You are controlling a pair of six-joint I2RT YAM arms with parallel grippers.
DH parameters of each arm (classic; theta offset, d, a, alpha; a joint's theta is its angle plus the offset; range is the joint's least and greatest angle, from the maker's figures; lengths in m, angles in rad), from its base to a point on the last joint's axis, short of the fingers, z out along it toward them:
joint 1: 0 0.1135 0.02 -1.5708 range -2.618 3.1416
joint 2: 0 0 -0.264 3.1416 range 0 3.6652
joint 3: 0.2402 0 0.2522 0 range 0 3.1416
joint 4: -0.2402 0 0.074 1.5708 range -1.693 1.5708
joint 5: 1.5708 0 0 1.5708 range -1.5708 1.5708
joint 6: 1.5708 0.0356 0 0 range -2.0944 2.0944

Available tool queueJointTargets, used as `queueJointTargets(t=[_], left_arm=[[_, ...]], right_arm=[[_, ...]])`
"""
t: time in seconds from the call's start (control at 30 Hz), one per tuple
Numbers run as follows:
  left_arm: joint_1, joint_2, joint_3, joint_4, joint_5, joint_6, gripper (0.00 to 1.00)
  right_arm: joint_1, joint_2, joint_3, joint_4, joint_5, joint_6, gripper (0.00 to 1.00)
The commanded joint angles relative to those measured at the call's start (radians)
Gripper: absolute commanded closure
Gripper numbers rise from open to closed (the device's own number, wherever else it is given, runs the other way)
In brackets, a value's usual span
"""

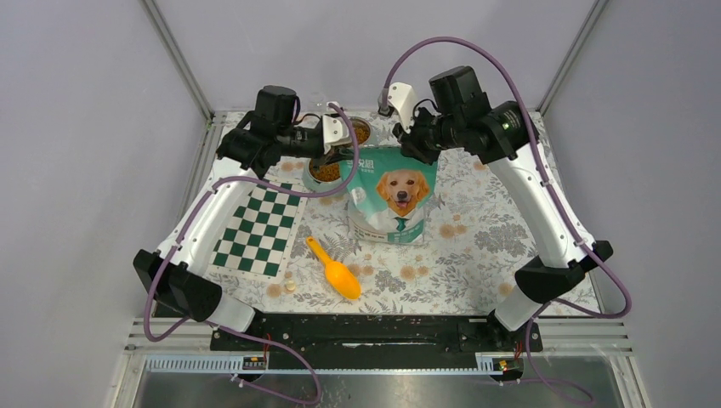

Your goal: Serve the pet food

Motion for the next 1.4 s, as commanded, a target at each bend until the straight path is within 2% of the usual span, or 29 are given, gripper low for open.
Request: queueJointTargets(t=[0.0,0.13,0.27,0.33,0.47,0.6,0.67,0.77,0.83,0.93,1.0,1.17,1.37], left_arm=[[0.042,-0.090,0.028,0.117,0.056,0.039,1.00],[0.042,-0.089,0.029,0.116,0.065,0.035,1.00],[0.042,-0.088,0.028,0.123,0.074,0.022,1.00],[0.041,-0.086,0.028,0.129,0.086,0.013,1.00],[0.040,-0.075,0.036,0.141,0.113,-0.010,1.00],[0.034,-0.061,0.053,0.141,0.117,-0.028,0.99],[0.020,-0.058,0.058,0.141,0.106,-0.031,0.92],[-0.016,-0.056,0.059,0.169,0.058,-0.055,0.74],[-0.042,-0.052,0.059,0.185,0.041,-0.060,0.63],[-0.072,-0.046,0.050,0.239,0.027,-0.099,0.43],[-0.095,-0.038,0.046,0.274,0.013,-0.112,0.36],[-0.190,-0.006,0.037,0.364,-0.094,-0.138,0.29],[-0.257,0.064,0.087,0.370,-0.137,-0.151,0.28]], right_arm=[[-0.034,-0.057,-0.023,-0.037,0.154,-0.037,0.90],[-0.057,-0.084,-0.049,-0.051,0.173,-0.035,0.93],[-0.074,-0.117,-0.094,-0.060,0.155,-0.045,0.79],[-0.079,-0.120,-0.108,-0.069,0.127,-0.055,0.76],[-0.091,-0.085,-0.094,-0.079,0.074,-0.069,0.79],[-0.097,-0.033,-0.012,-0.113,0.024,-0.071,0.81],[-0.097,-0.029,0.010,-0.107,-0.013,-0.069,0.80],[-0.097,-0.021,0.031,-0.109,-0.056,-0.068,0.81],[-0.097,-0.014,0.034,-0.118,-0.074,-0.072,0.86],[-0.097,-0.005,0.029,-0.132,-0.086,-0.072,1.00],[-0.097,-0.013,0.020,-0.131,-0.086,-0.065,1.00],[-0.097,-0.077,-0.053,-0.048,-0.049,-0.031,1.00],[-0.097,-0.206,-0.208,0.121,-0.032,-0.019,1.00]])
